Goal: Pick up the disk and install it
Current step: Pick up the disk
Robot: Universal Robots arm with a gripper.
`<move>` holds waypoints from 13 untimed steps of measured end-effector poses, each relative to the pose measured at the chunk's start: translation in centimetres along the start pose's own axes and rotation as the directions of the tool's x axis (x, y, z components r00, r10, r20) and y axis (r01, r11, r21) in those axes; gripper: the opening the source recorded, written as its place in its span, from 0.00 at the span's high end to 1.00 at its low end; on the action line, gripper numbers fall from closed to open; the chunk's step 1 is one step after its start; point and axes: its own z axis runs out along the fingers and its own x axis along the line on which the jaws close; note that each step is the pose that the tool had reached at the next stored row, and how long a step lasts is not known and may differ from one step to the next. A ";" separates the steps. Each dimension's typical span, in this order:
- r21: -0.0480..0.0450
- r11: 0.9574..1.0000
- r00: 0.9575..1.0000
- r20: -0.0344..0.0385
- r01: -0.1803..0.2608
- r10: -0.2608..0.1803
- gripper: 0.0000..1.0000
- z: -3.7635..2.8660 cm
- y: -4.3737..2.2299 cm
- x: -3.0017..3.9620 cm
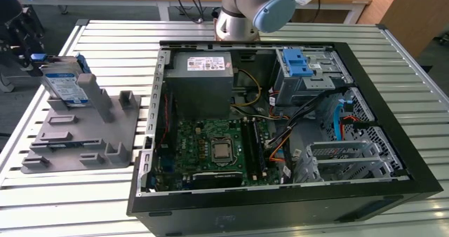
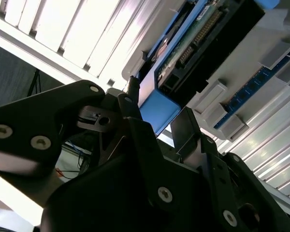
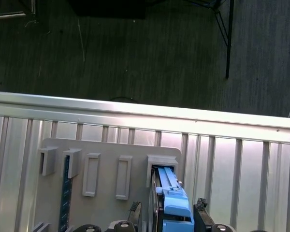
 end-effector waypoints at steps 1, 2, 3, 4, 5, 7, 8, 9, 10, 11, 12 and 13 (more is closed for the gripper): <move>-0.001 1.000 1.000 0.000 0.000 0.000 0.47 0.12 0.00 0.00; -0.002 1.000 1.000 0.000 0.000 0.000 0.47 0.22 0.00 0.01; -0.002 1.000 1.000 0.000 0.000 0.000 0.47 0.29 0.00 0.01; -0.002 1.000 1.000 0.000 0.000 0.000 0.47 0.30 0.00 0.01; -0.002 1.000 1.000 0.000 0.000 0.000 0.47 0.30 0.00 0.01; -0.002 1.000 1.000 0.000 0.000 0.000 0.47 0.33 0.00 0.01; -0.002 1.000 1.000 0.000 0.000 0.000 0.47 0.36 0.00 0.01; -0.002 1.000 1.000 0.000 0.000 0.000 0.47 0.36 0.00 0.01; -0.002 1.000 1.000 0.000 0.000 0.000 0.47 0.36 0.00 0.01; -0.002 1.000 1.000 0.000 0.000 0.000 0.47 0.37 0.00 0.01; -0.002 1.000 1.000 0.000 0.000 0.000 0.47 0.37 0.00 0.01; -0.002 1.000 1.000 0.000 0.000 0.000 0.47 0.36 0.00 0.01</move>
